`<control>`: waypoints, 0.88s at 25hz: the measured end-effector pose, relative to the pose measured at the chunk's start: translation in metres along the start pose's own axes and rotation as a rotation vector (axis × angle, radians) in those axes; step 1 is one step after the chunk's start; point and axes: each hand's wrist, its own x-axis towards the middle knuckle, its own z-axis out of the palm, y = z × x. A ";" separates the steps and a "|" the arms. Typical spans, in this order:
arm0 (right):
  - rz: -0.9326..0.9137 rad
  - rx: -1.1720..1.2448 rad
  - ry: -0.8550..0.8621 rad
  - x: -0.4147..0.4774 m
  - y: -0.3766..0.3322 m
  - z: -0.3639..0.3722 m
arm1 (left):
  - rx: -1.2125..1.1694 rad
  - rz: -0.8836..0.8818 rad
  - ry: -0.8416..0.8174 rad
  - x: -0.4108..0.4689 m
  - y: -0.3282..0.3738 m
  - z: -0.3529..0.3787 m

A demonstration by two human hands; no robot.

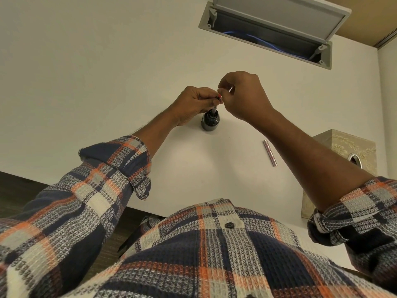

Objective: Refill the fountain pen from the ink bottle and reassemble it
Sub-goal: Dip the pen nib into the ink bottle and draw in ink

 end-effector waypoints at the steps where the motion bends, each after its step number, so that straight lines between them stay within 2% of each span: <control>1: 0.000 -0.002 0.000 0.000 0.000 0.000 | 0.002 0.002 -0.004 0.000 0.001 0.000; 22: 0.030 -0.018 0.015 0.002 0.001 -0.002 | 0.019 0.009 -0.014 0.000 0.003 0.002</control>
